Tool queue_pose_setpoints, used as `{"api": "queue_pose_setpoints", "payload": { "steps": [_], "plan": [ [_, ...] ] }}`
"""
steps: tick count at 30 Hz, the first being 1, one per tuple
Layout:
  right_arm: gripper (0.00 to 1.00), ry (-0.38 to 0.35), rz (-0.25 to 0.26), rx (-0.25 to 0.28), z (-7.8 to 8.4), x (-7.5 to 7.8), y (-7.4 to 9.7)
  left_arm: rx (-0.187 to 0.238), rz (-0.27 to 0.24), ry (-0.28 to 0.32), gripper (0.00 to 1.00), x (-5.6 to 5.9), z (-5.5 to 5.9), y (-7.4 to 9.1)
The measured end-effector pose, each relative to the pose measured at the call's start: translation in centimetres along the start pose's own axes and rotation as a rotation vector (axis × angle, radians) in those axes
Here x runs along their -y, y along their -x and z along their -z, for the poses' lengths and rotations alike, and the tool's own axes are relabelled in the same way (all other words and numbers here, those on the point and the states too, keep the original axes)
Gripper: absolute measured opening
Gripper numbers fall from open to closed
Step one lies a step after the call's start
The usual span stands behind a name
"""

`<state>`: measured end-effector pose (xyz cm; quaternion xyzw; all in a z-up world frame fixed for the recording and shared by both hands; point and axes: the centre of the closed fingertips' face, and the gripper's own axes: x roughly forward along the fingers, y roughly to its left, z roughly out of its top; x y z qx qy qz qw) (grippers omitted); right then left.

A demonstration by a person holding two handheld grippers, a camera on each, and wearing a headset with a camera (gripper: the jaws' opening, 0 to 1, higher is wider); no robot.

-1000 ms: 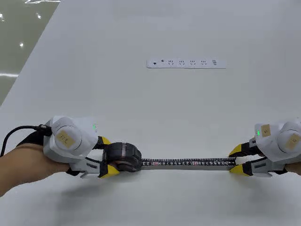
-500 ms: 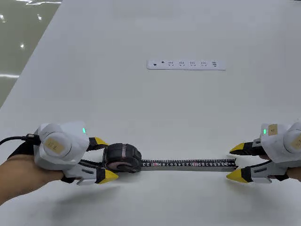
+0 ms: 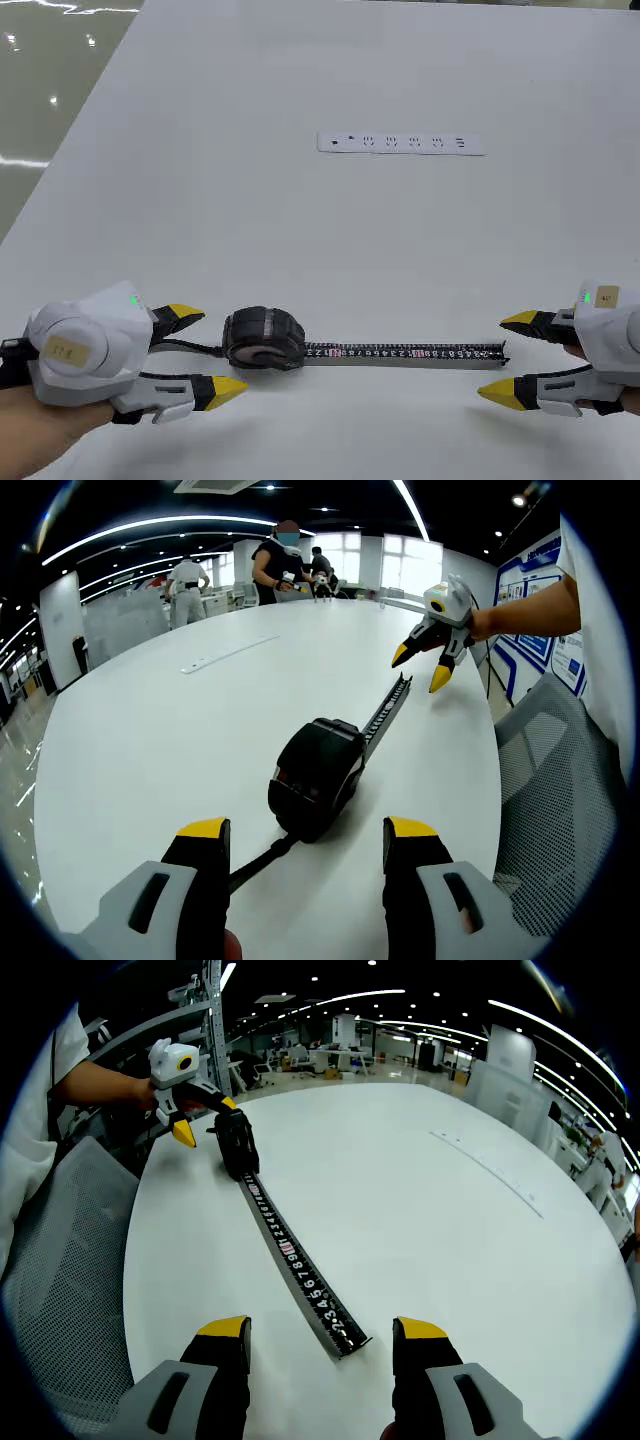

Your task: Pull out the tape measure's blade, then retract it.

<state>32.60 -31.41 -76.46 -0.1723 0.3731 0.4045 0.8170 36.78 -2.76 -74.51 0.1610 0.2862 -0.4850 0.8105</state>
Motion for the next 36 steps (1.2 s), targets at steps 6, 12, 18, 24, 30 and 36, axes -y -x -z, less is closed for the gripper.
{"api": "queue_pose_setpoints", "payload": {
  "steps": [6,12,18,24,30,36],
  "plan": [
    [0.58,-0.018,0.031,0.028,0.1,-0.1,0.6,0.048,-0.048,0.057,0.61,0.2,-0.2,1.3],
    [0.61,-0.049,0.056,0.06,-0.2,-0.6,1.2,0.078,-0.089,0.094,0.64,0.6,-0.2,2.5],
    [0.65,-0.075,0.072,0.098,-0.3,-1.2,1.8,0.084,-0.125,0.112,0.7,0.8,0.7,3.6],
    [0.7,-0.109,0.085,0.13,-0.4,-2.0,2.5,0.091,-0.168,0.162,0.75,0.8,1.8,4.8],
    [0.75,-0.132,0.101,0.156,-0.4,-2.9,3.2,0.097,-0.211,0.202,0.82,0.9,2.5,5.9],
    [0.78,-0.146,0.104,0.169,0.0,-4.0,3.5,0.112,-0.231,0.234,0.83,1.4,3.0,6.6]
  ]
}}
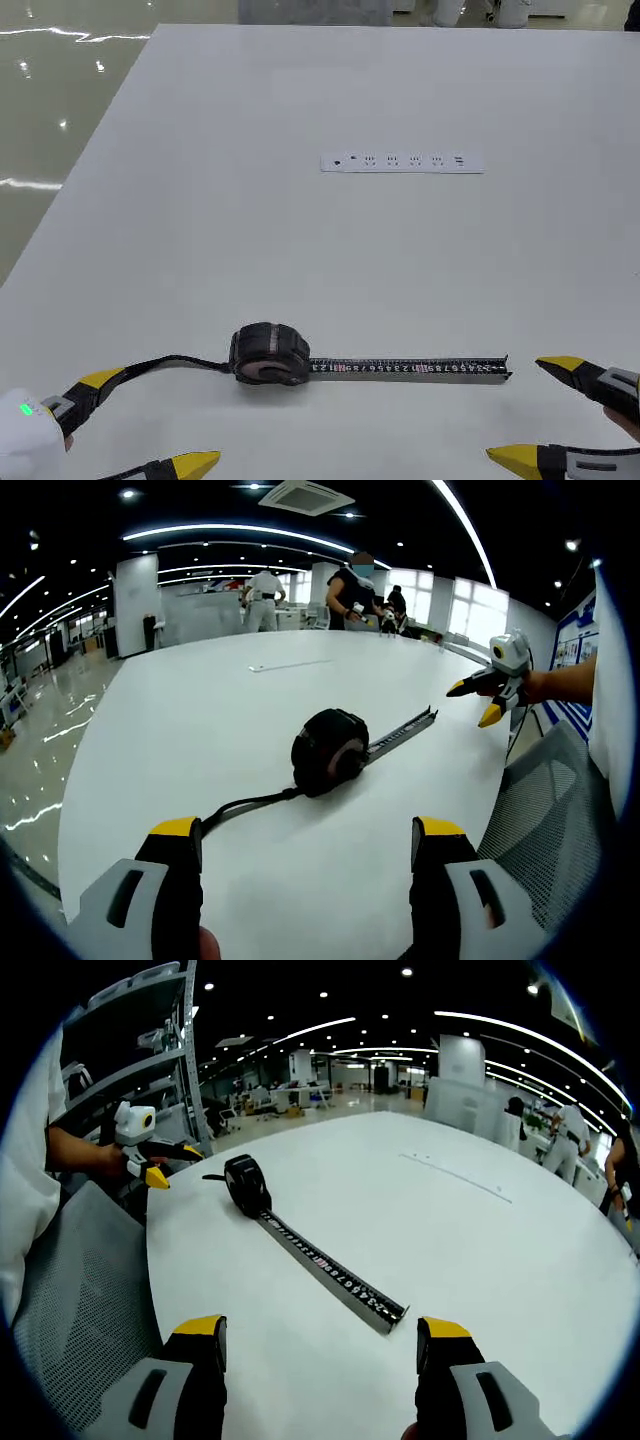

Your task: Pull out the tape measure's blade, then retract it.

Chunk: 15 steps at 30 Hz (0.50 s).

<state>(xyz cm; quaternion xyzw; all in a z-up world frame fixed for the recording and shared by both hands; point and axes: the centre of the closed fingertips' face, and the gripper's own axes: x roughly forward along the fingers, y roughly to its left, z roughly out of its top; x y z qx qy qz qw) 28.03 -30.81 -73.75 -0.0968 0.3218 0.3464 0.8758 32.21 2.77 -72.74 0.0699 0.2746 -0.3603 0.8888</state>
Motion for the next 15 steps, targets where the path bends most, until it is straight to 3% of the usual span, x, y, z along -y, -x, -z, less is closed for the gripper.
{"api": "queue_pose_setpoints", "payload": {
  "steps": [15],
  "plan": [
    [0.8,-0.045,0.036,0.021,1.2,-1.6,1.8,0.013,-0.045,0.051,0.87,0.6,1.2,2.2]
  ]
}}
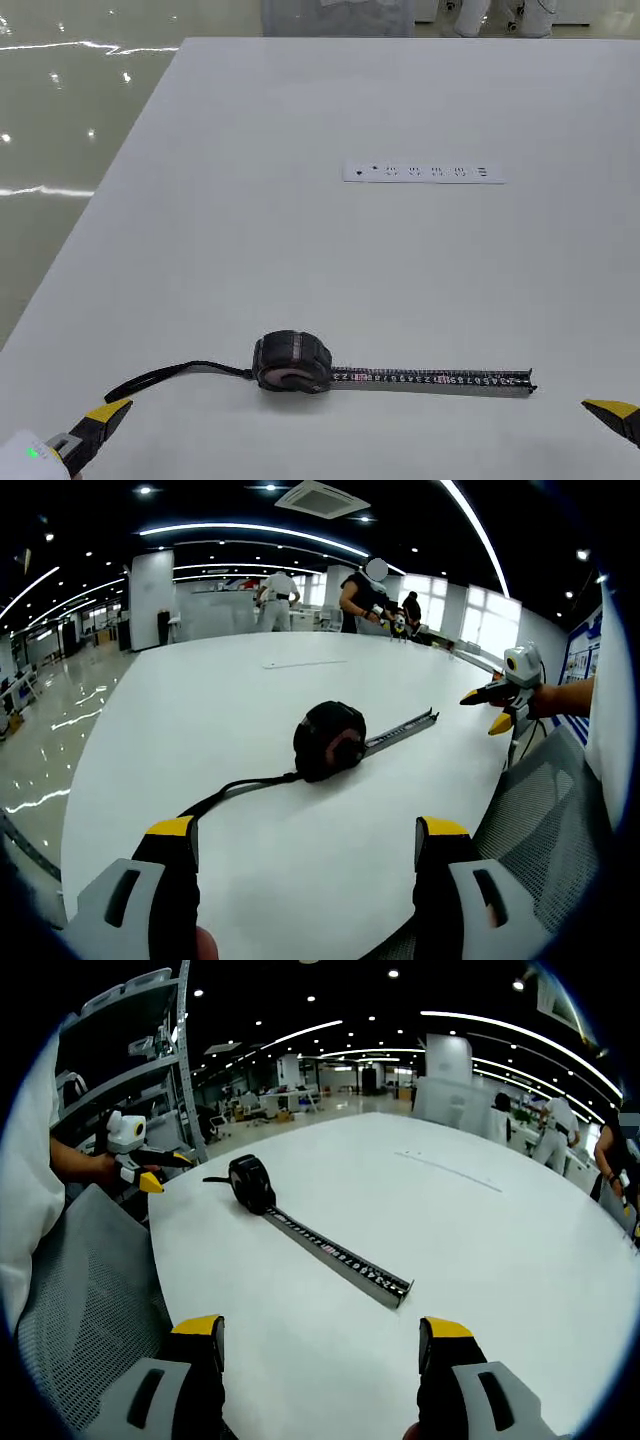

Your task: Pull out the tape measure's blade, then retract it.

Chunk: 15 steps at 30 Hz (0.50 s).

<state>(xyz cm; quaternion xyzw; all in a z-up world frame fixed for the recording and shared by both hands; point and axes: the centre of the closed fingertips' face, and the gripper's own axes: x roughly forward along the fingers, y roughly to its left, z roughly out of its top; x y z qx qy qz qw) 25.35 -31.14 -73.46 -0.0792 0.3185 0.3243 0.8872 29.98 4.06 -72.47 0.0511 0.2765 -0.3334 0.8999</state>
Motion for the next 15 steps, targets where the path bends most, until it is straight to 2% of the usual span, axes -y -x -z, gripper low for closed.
{"api": "queue_pose_setpoints", "payload": {
  "steps": [15],
  "plan": [
    [0.81,-0.028,0.011,-0.012,1.3,-0.6,0.7,0.005,-0.017,0.023,0.87,-0.2,0.4,0.9]
  ]
}}
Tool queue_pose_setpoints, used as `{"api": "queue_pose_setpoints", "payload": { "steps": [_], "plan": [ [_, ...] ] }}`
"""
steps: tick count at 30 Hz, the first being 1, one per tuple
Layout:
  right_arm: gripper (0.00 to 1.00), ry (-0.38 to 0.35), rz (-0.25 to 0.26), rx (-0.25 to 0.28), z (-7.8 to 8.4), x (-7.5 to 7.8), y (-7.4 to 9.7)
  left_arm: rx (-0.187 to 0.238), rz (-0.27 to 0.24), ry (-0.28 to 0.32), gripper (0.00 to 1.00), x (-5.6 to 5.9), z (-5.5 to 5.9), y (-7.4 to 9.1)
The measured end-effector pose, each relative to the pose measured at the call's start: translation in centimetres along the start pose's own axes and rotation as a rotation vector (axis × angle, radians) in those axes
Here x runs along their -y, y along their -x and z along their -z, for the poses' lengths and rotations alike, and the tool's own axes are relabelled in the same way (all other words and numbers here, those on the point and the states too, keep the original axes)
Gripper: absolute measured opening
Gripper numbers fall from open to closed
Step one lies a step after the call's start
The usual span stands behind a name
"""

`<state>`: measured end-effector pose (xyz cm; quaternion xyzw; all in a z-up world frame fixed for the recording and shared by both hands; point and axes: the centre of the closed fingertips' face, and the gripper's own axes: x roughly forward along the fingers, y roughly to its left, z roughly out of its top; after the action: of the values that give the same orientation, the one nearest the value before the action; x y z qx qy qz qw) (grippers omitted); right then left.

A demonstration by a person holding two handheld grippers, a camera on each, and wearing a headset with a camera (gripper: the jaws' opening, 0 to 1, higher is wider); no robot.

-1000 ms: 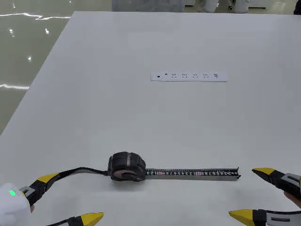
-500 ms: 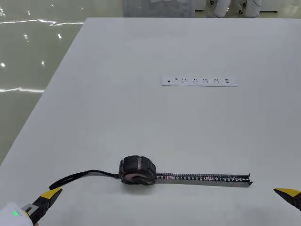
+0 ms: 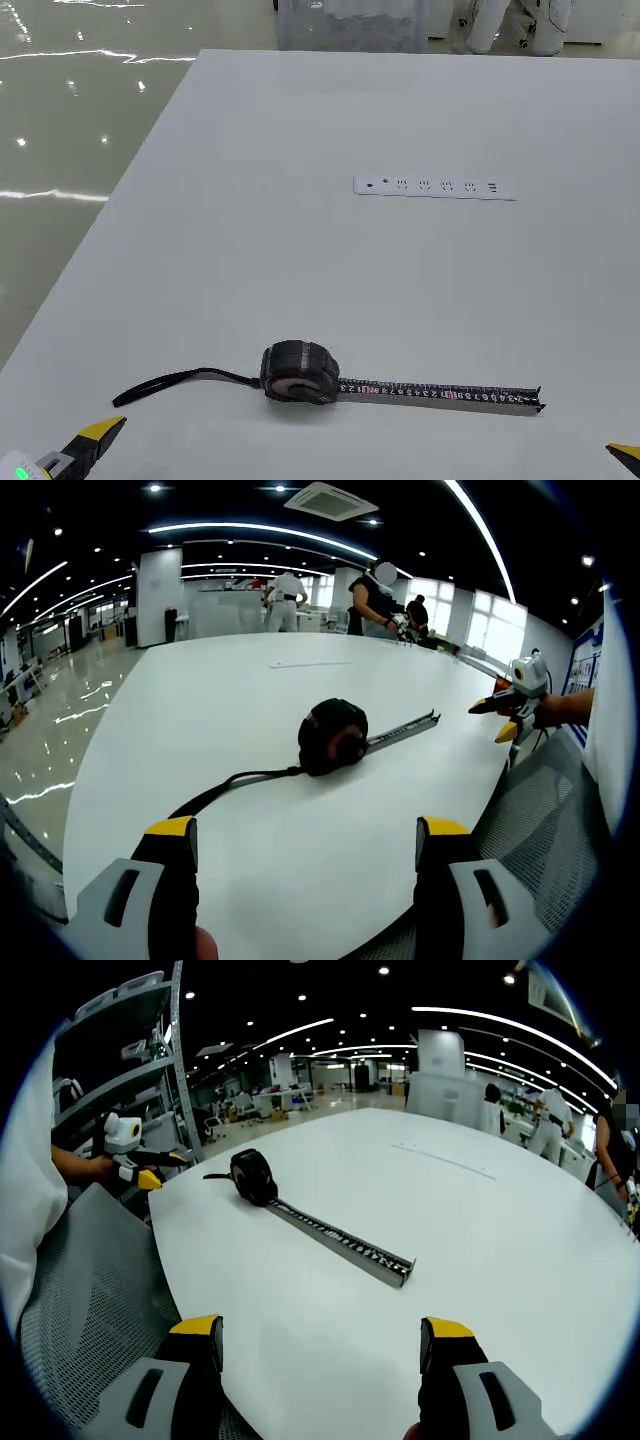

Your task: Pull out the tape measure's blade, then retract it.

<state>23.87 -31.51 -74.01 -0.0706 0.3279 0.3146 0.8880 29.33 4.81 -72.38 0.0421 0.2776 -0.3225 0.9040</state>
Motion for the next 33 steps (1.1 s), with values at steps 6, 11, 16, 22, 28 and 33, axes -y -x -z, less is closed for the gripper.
{"api": "queue_pose_setpoints", "payload": {
  "steps": [6,11,16,22,28,33],
  "plan": [
    [0.82,-0.005,0.001,0.003,0.03,0.08,0.05,0.0,-0.003,0.0,0.87,-0.11,0.01,0.12],
    [0.82,-0.003,0.002,-0.002,0.21,0.14,0.19,-0.001,-0.004,-0.003,0.87,-0.2,0.04,0.18],
    [0.82,-0.004,0.002,-0.002,0.29,0.17,0.21,0.004,-0.002,0.002,0.87,-0.12,-0.08,0.14],
    [0.82,-0.002,0.001,-0.004,0.42,0.15,0.2,0.003,0.0,-0.002,0.87,-0.07,-0.14,0.18],
    [0.82,-0.003,-0.001,-0.006,0.45,-0.06,0.19,0.0,-0.002,0.003,0.87,-0.07,0.03,0.35],
    [0.82,-0.001,0.0,-0.006,0.29,-0.18,0.24,0.003,-0.001,0.004,0.87,-0.05,-0.12,0.4]
  ]
}}
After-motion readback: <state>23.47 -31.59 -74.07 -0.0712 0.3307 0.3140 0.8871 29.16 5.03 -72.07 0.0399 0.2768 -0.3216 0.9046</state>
